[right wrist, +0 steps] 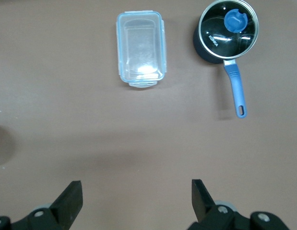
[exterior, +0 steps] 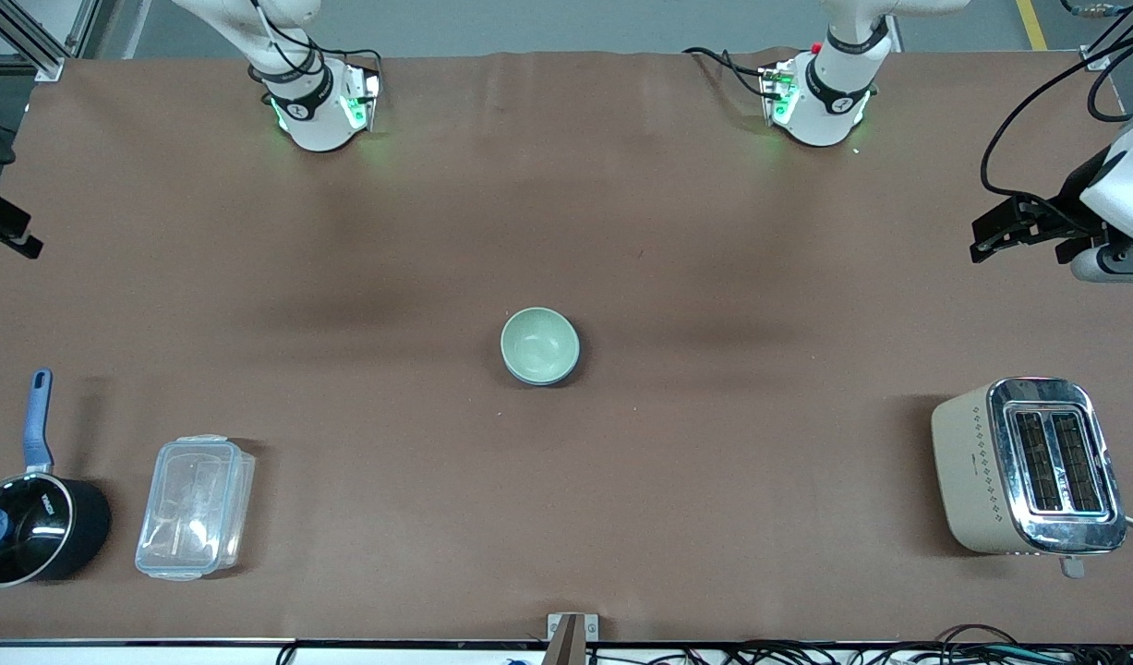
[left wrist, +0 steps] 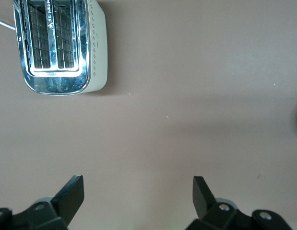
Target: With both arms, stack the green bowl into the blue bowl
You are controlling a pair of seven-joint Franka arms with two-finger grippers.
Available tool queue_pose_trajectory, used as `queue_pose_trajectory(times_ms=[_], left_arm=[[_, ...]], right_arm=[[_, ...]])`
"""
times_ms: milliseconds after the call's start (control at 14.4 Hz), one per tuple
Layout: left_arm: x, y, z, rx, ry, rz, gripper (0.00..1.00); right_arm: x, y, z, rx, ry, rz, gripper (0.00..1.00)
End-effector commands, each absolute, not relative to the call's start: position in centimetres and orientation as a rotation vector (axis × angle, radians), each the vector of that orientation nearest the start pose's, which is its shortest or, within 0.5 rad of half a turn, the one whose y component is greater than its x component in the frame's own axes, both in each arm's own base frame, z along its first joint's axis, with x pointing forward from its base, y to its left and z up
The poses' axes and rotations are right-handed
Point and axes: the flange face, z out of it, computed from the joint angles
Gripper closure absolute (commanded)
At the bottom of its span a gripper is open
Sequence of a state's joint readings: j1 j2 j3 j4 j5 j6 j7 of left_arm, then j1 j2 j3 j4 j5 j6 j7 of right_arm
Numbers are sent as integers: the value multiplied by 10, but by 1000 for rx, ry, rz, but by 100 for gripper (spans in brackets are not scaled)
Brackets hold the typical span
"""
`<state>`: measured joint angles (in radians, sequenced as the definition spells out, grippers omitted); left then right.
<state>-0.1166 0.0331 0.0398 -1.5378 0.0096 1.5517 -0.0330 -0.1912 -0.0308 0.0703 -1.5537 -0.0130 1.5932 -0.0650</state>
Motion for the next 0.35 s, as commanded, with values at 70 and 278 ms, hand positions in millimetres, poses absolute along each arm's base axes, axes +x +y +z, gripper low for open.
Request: queue_pose_trajectory(times_ms=[70, 278], left_arm=[[561, -46, 624, -3136, 72, 9, 0], [560, -46, 624, -3135, 72, 9, 0]], right_arm=[[545, -48, 652, -3171, 149, -16, 0], [542, -45, 649, -3164, 176, 33, 0]])
